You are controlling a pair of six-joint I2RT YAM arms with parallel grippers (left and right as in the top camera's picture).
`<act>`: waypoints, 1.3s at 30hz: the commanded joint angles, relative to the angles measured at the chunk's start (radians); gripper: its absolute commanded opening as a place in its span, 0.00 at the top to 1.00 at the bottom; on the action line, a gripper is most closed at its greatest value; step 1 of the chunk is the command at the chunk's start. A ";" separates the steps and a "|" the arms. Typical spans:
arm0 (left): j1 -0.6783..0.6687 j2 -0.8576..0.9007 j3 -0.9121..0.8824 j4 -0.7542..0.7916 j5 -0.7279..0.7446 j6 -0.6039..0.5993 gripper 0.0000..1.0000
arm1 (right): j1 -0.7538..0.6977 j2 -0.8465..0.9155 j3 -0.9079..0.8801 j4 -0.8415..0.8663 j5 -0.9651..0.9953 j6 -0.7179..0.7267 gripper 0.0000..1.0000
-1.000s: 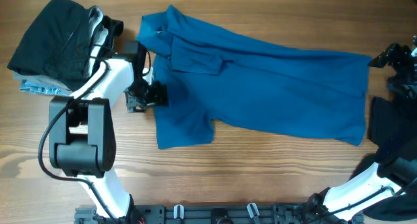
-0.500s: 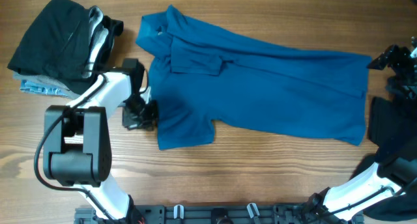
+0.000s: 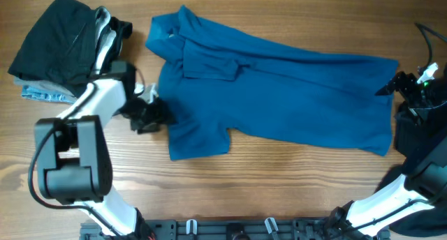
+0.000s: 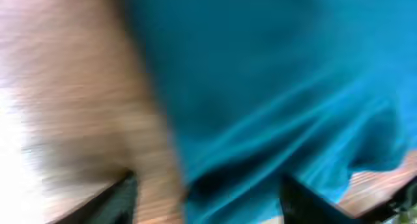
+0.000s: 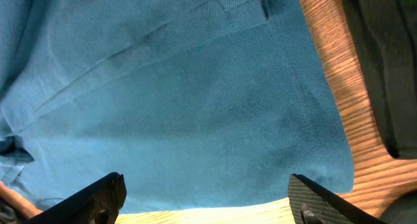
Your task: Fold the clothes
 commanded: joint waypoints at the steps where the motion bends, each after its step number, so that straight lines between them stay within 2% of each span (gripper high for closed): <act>1: -0.104 0.066 -0.029 0.069 -0.114 0.003 0.22 | 0.000 -0.006 -0.002 0.000 0.013 0.018 0.15; 2: -0.128 0.079 -0.029 0.086 -0.120 0.003 0.21 | 0.000 -0.006 -0.002 0.000 0.013 0.018 0.16; 3: -0.140 0.091 -0.029 0.094 -0.120 0.003 0.30 | 0.000 -0.006 -0.002 -0.001 0.013 0.018 0.15; 4: -0.148 0.103 -0.029 0.091 -0.120 0.002 0.47 | 0.000 -0.006 -0.002 0.000 0.013 0.018 0.15; 6: -0.152 0.124 -0.029 0.037 -0.159 -0.054 0.94 | 0.000 -0.006 -0.002 0.005 0.013 0.017 0.15; 7: -0.145 0.125 -0.029 0.001 -0.177 -0.074 0.96 | 0.000 -0.006 -0.002 0.014 0.014 0.011 0.15; 10: -0.091 0.123 -0.029 -0.124 -0.217 -0.149 0.96 | 0.000 -0.006 -0.002 0.023 0.017 0.011 0.12; 13: 0.009 0.123 -0.029 -0.257 -0.217 -0.161 0.96 | 0.000 -0.006 -0.002 0.022 0.018 0.001 0.12; 19: 0.055 0.123 -0.029 -0.296 -0.212 -0.162 0.96 | 0.000 -0.006 -0.061 -0.005 0.114 -0.010 0.12; 20: 0.053 0.123 -0.029 -0.282 -0.209 -0.162 0.92 | -0.002 -0.006 -0.096 0.011 0.151 0.006 0.12; 22: 0.052 0.123 -0.028 -0.269 -0.201 -0.162 0.67 | -0.002 -0.006 -0.154 0.041 0.182 0.026 0.15; 25: 0.053 0.119 -0.022 -0.267 -0.201 -0.149 0.63 | -0.002 -0.005 -0.272 0.111 0.209 0.056 0.18; 28: 0.053 0.089 0.038 -0.316 -0.202 -0.146 0.62 | -0.003 -0.006 -0.361 0.138 0.335 0.120 0.21; 31: 0.053 0.031 0.096 -0.347 -0.202 -0.146 0.58 | -0.003 -0.006 -0.425 0.190 0.334 0.146 0.33; 33: 0.053 -0.012 0.126 -0.359 -0.202 -0.146 0.51 | -0.006 -0.006 -0.427 0.190 0.391 0.150 0.70; 34: 0.053 -0.026 0.127 -0.360 -0.202 -0.146 0.49 | -0.013 -0.006 -0.420 0.180 0.422 0.172 0.72; 35: 0.053 -0.042 0.127 -0.363 -0.202 -0.146 0.49 | -0.031 -0.007 -0.404 0.164 0.441 0.193 0.71; 36: 0.053 -0.051 0.127 -0.367 -0.202 -0.146 0.49 | -0.045 -0.008 -0.389 0.153 0.439 0.198 0.58; 37: 0.053 -0.058 0.127 -0.370 -0.202 -0.146 0.49 | -0.064 -0.009 -0.365 0.140 0.394 0.195 0.36; 38: 0.053 -0.066 0.128 -0.372 -0.202 -0.146 0.50 | -0.073 -0.012 -0.347 0.133 0.319 0.155 0.30; 39: 0.052 -0.073 0.129 -0.372 -0.202 -0.146 0.50 | -0.076 -0.018 -0.335 0.132 0.246 0.101 0.28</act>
